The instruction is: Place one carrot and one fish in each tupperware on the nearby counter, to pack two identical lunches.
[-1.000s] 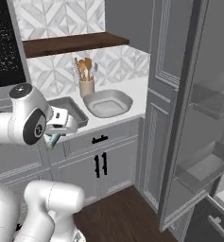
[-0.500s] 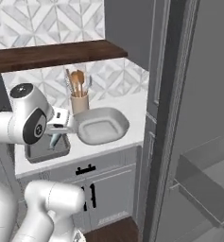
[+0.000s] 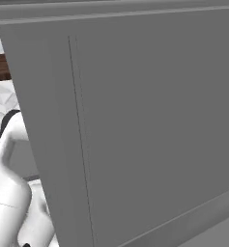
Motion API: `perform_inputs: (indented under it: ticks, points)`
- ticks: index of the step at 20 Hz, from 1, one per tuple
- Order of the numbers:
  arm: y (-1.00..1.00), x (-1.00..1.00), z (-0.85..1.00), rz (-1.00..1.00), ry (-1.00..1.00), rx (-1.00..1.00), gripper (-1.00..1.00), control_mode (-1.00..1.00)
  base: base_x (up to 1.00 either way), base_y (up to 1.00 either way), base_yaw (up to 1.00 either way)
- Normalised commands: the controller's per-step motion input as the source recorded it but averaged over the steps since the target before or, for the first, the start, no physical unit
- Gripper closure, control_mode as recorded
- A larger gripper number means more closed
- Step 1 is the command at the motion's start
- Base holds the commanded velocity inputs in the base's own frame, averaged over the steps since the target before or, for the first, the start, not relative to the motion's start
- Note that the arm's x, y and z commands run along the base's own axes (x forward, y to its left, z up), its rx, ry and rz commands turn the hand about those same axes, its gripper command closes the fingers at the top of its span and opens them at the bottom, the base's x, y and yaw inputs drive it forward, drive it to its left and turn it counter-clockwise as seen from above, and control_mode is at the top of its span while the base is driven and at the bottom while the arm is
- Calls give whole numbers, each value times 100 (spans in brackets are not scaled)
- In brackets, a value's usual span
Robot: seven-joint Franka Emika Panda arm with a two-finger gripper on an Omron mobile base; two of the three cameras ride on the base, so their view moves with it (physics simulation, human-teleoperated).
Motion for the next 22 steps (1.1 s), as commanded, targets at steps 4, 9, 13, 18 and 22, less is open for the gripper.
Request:
perform_inputs:
  ticks: [4,9,13,18,22]
  points:
    - [49,100,-97,1,4,0,100,-100,0,0,0]
    - [31,100,-68,0,0,0,100,-100,0,0,0]
    - [0,100,-29,0,0,0,-100,-100,0,0,0]
    - [0,35,0,0,1,0,-100,-100,0,0,0]
    - [0,-2,4,0,0,0,-100,-100,0,0,0]
